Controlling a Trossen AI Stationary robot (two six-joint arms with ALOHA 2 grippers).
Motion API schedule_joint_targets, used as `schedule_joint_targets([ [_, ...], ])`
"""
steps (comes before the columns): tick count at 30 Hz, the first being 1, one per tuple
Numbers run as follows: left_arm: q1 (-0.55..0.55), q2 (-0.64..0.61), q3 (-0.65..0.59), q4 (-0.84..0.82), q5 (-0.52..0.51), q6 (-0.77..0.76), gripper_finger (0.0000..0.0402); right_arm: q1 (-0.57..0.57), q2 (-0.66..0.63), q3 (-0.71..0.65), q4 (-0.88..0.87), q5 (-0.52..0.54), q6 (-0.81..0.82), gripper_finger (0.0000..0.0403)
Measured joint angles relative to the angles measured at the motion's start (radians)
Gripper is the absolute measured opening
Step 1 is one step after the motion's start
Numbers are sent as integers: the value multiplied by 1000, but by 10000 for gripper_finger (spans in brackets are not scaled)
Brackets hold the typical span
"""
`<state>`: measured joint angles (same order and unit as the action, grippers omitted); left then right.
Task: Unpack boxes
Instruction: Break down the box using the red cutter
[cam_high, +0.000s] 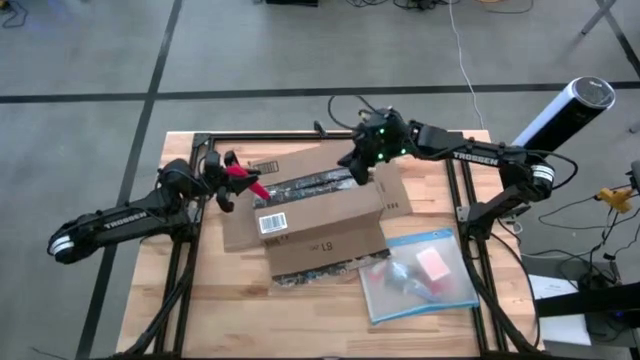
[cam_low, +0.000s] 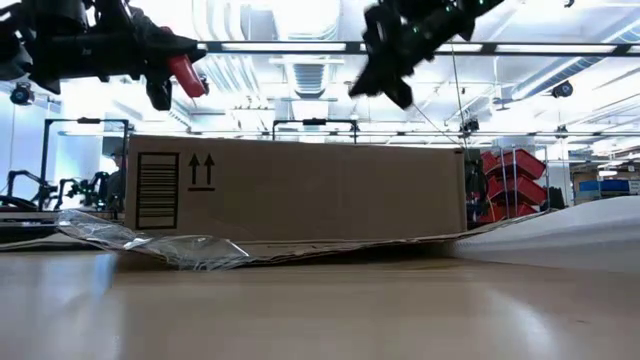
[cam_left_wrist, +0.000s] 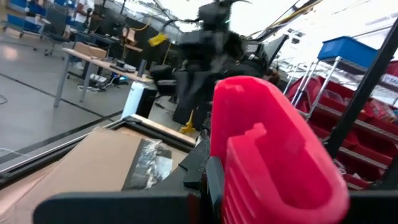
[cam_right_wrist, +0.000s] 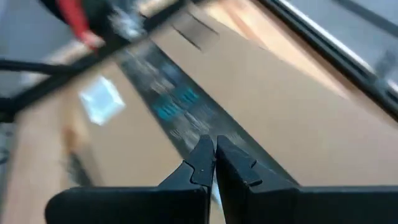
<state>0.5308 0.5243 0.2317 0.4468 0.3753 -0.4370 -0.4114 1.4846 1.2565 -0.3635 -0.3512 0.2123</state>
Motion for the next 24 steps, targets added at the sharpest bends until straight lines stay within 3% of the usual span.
schedule_joint_targets([
  [16, 0, 12, 0, -51, -25, 29, 28, 168, 203, 7, -16, -7, 19, 0],
  [24, 0, 12, 0, -77, -25, 32, 28, 161, 221, -4, -287, 34, -56, 0],
])
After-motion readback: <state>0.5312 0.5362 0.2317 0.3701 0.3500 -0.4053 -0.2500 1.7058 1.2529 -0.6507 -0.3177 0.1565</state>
